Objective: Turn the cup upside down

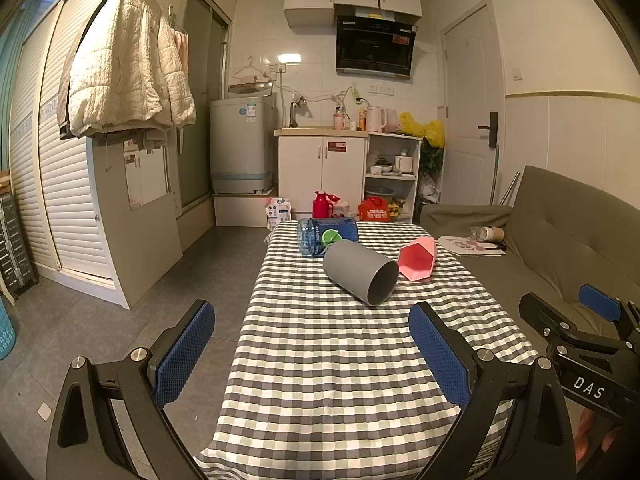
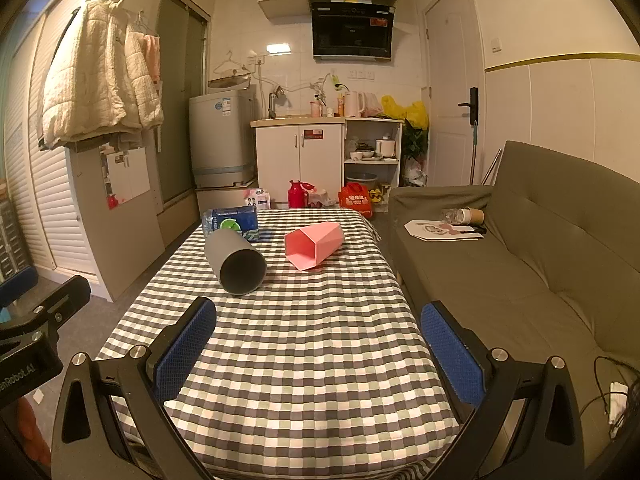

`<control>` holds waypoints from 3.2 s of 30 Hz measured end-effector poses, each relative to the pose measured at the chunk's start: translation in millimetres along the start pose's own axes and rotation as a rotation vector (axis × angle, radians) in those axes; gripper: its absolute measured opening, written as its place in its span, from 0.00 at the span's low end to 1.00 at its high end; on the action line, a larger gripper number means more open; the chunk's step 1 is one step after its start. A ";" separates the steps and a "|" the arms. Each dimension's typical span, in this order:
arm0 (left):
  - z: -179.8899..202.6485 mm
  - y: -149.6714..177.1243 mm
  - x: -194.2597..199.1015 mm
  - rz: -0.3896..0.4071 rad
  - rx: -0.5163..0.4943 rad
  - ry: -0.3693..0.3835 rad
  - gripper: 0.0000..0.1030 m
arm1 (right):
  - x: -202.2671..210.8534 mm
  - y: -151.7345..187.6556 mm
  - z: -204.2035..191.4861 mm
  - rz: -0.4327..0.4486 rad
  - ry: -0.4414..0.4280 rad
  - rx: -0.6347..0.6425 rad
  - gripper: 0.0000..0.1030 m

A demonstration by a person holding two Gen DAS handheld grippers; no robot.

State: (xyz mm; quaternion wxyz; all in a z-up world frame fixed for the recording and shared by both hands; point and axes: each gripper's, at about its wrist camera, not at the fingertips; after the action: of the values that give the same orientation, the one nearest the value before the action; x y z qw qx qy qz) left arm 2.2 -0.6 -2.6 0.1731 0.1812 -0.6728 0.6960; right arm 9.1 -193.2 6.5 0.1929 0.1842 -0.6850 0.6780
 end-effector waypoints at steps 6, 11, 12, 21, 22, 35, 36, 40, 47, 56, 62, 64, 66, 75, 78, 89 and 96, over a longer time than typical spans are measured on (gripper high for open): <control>0.8 2.2 0.8 -0.001 0.001 -0.001 0.98 | -0.7 -0.2 -0.9 -0.004 0.001 0.003 1.00; 0.6 2.0 0.6 -0.002 -0.001 0.000 0.98 | -1.1 -0.1 -1.3 -0.007 0.000 0.001 1.00; 0.6 2.0 0.6 -0.003 0.000 -0.001 0.98 | -1.5 -0.1 -1.4 -0.007 0.000 0.001 1.00; 0.8 2.0 0.5 -0.004 0.000 -0.002 0.98 | -2.2 0.7 -2.6 -0.010 0.001 0.001 1.00; 0.7 2.2 0.5 -0.003 0.000 -0.001 0.98 | -3.2 0.5 -2.8 -0.011 0.001 0.001 1.00; 1.7 4.0 -2.9 -0.005 0.000 -0.001 0.98 | -6.6 2.2 -4.7 -0.016 0.001 0.000 1.00; 1.7 4.0 -3.0 -0.005 0.001 -0.001 0.98 | -6.8 2.3 -4.6 -0.016 0.002 0.000 1.00; 1.7 4.1 -3.1 -0.005 0.002 -0.001 0.98 | -8.0 3.9 -5.4 -0.015 0.002 0.001 1.00; 0.6 6.6 -4.7 -0.004 0.003 -0.001 0.98 | -7.5 3.1 -3.9 -0.015 0.002 0.000 1.00; -3.6 -5.6 -37.5 -0.140 0.012 0.004 0.98 | -18.7 -19.9 -1.9 -0.058 0.037 -0.003 1.00; -9.1 -33.4 -91.9 -0.287 0.038 0.025 0.98 | -58.5 -64.5 6.9 -0.124 0.029 -0.076 1.00; -10.9 -41.8 -114.1 -0.338 0.022 0.014 0.98 | -83.0 -80.9 7.2 -0.149 0.039 -0.091 1.00; -14.2 -48.2 -134.8 -0.379 0.005 0.004 0.98 | -107.8 -91.3 5.8 -0.181 0.045 -0.093 1.00; -51.6 -64.8 -203.4 -0.447 0.044 -0.026 0.98 | -238.8 -117.7 -0.5 -0.359 0.031 -0.214 0.99; -62.8 -64.0 -226.3 -0.481 0.067 -0.061 0.98 | -273.4 -118.9 -2.5 -0.400 0.033 -0.253 0.94; -67.4 -56.4 -247.1 -0.532 0.076 -0.066 0.98 | -322.4 -100.6 4.3 -0.506 -0.018 -0.285 0.77; -54.2 -54.8 -220.4 -0.535 0.062 -0.062 0.98 | -275.7 -84.5 11.9 -0.539 -0.061 -0.230 0.75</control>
State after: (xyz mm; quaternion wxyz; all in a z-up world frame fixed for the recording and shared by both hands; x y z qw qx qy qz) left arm 220.4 56.1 -63.2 0.3246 0.3788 -0.5845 0.6399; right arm 288.8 -208.8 -62.8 0.3649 0.3570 -0.6892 0.5142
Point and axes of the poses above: each gripper's, at about its wrist camera, not at the fingertips, and x roughly against the way its jaws point, z to its right, y to its underside, and after that the axes turned 7 degrees about -z, right-handed
